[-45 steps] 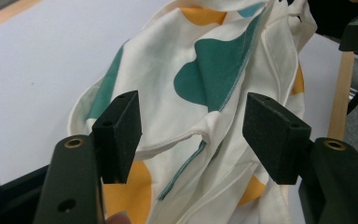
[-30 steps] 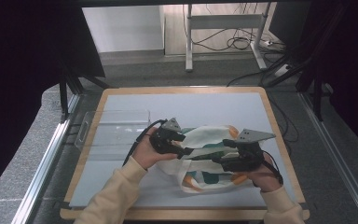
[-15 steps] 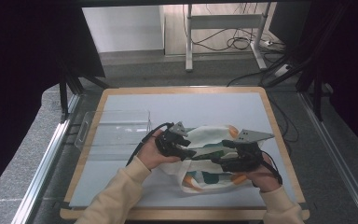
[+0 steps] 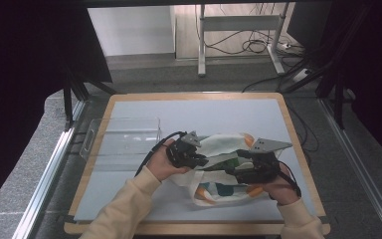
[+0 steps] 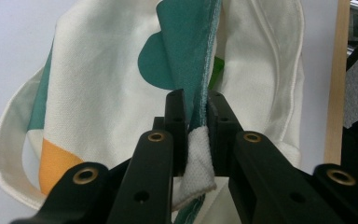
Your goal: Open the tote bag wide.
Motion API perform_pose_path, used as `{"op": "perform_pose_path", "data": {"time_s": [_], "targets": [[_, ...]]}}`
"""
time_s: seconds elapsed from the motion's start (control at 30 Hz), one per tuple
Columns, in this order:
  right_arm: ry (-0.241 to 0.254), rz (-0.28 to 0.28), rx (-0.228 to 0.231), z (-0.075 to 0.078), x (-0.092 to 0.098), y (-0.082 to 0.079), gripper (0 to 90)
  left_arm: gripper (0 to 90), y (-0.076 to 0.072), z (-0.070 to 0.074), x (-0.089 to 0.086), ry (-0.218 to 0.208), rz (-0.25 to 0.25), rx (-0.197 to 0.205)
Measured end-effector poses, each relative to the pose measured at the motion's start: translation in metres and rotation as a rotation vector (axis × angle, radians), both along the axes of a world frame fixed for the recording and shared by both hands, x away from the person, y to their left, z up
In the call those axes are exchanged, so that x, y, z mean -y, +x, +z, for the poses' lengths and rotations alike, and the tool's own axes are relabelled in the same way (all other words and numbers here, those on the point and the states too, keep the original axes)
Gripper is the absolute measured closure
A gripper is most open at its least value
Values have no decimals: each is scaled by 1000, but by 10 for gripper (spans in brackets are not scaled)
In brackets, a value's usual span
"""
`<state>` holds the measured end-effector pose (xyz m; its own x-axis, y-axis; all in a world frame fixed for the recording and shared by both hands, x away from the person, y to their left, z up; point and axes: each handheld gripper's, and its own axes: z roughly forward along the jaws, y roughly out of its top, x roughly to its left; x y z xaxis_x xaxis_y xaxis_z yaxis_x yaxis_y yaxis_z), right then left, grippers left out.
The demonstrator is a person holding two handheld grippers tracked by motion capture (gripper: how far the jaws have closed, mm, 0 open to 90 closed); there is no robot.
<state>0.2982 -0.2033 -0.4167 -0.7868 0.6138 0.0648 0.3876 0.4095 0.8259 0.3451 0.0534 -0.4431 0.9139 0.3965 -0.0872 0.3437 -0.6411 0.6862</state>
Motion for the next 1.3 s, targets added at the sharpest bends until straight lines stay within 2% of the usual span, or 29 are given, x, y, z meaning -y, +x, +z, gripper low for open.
{"op": "perform_pose_path", "data": {"time_s": [0.5, 0.8, 0.83, 0.87, 0.9, 0.93, 0.97, 1.1, 1.13, 1.17, 1.2, 1.3], "targets": [[-7, 23, -3, 0, -4, -1, 287, 823, 0, 2, 0, -3, 6, 7], [-63, 84, -21, -8, -19, -2, 310, 823, 0, 2, 0, -5, 9, 6], [-88, 105, -30, -12, -24, -3, 325, 823, 0, 2, 0, -2, 8, 7], [-88, 105, -30, -12, -24, -3, 325, 823, 0, 2, 0, -2, 8, 7], [-115, 123, -42, -16, -27, -3, 348, 823, 1, 2, -1, 3, 3, 10], [-115, 123, -42, -16, -27, -3, 348, 823, 0, 2, 0, -11, 13, 5], [-140, 135, -54, -20, -30, -3, 373, 823, 1, 2, 0, -6, 10, 7], [-173, 147, -62, -24, -32, -3, 431, 823, 1, 2, 0, -4, 10, 6], [-191, 149, -68, -26, -33, -3, 488, 824, 1, 2, 0, -4, 10, 6], [-191, 149, -68, -26, -33, -3, 488, 824, 1, 2, 0, -3, 10, 6], [-204, 148, -73, -27, -34, -3, 547, 824, 1, 2, 0, -4, 12, 6], [-216, 148, -80, -28, -34, -3, 649, 824, 1, 2, -1, -5, 19, 0]]}}
